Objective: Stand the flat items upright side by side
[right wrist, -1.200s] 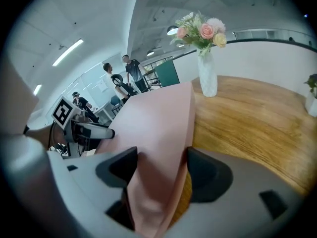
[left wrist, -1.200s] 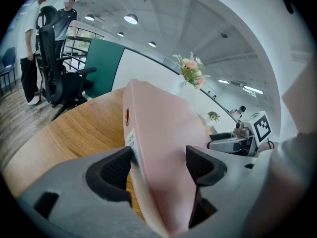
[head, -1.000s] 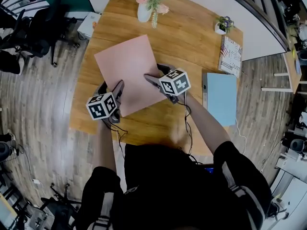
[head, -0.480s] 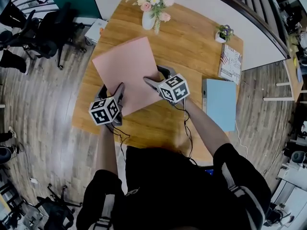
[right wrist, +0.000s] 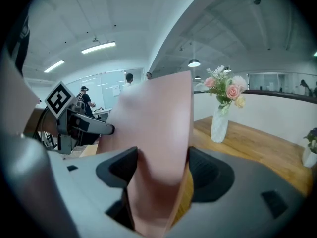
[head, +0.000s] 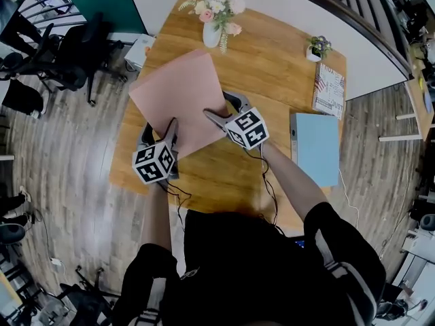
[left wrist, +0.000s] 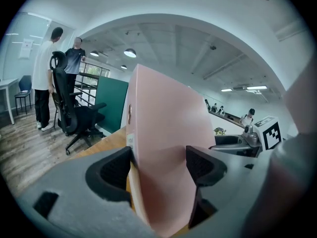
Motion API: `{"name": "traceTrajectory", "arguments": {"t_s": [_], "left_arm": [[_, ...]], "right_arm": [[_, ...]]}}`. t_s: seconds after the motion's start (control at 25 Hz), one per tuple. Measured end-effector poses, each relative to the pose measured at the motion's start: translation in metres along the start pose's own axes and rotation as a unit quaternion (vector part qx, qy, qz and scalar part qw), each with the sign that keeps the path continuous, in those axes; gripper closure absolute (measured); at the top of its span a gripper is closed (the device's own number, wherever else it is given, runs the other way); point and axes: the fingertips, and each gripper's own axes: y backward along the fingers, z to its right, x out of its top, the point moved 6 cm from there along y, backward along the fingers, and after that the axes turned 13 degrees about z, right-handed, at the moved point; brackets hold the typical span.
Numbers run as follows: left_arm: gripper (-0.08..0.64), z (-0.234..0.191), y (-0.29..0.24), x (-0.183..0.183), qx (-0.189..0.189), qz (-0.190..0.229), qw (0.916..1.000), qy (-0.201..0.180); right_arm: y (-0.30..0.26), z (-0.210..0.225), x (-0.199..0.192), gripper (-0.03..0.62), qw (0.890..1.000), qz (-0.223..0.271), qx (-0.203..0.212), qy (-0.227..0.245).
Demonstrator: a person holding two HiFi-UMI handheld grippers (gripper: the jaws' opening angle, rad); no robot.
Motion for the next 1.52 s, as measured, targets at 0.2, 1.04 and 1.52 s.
{"name": "traceTrajectory", "arguments": {"t_s": [0.2,1.04,1.52], "left_arm": [[0.206,0.002,-0.002,0.011,-0.003,0.026,0.9994,-0.023],[0.206,0.009,0.018,0.054,0.099,0.120,0.9813,-0.112],[0.206,0.005,0.020,0.042,0.183,0.138,0.9647,-0.130]], "right_arm": [[0.000,-0.001,0.007,0.275,0.999,0.029,-0.018,0.015],[-0.036,0.001,0.051,0.273,0.988,0.127,0.041,0.077],[-0.073,0.005,0.046,0.272,0.979,0.143,0.098,0.105]]}}
